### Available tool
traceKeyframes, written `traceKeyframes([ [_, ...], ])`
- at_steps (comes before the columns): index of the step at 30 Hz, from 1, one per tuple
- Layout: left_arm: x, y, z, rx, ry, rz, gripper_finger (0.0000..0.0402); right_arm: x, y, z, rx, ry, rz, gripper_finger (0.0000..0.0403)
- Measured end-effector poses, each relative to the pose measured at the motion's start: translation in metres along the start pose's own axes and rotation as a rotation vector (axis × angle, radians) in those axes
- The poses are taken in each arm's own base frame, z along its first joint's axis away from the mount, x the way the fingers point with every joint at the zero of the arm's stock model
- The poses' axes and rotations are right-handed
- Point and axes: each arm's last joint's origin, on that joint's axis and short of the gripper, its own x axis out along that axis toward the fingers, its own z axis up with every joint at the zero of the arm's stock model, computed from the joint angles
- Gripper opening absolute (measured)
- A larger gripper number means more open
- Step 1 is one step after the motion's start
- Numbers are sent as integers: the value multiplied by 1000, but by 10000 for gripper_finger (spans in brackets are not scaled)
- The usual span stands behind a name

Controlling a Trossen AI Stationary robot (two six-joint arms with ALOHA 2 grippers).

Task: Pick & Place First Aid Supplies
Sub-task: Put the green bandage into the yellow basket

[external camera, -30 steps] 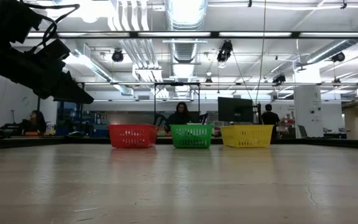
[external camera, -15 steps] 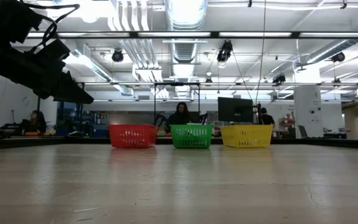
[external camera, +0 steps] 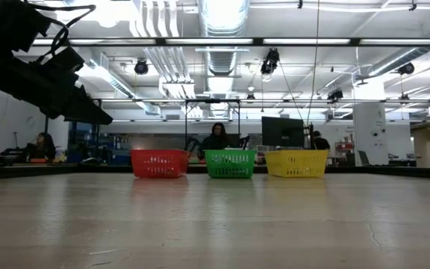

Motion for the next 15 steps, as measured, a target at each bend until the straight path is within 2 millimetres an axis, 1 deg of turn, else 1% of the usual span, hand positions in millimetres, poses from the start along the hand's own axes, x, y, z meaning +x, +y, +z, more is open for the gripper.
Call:
traceKeyframes([
  [5, 0, 0, 0, 0, 0, 0, 133, -1, -6, 7, 30, -37, -31, 13],
  [11, 0, 0, 0, 0, 0, 0, 133, -4, -19, 19, 102, -104, -99, 8],
  [15, 0, 0, 0, 0, 0, 0, 133, -14, -29, 26, 100, -166, -115, 8],
])
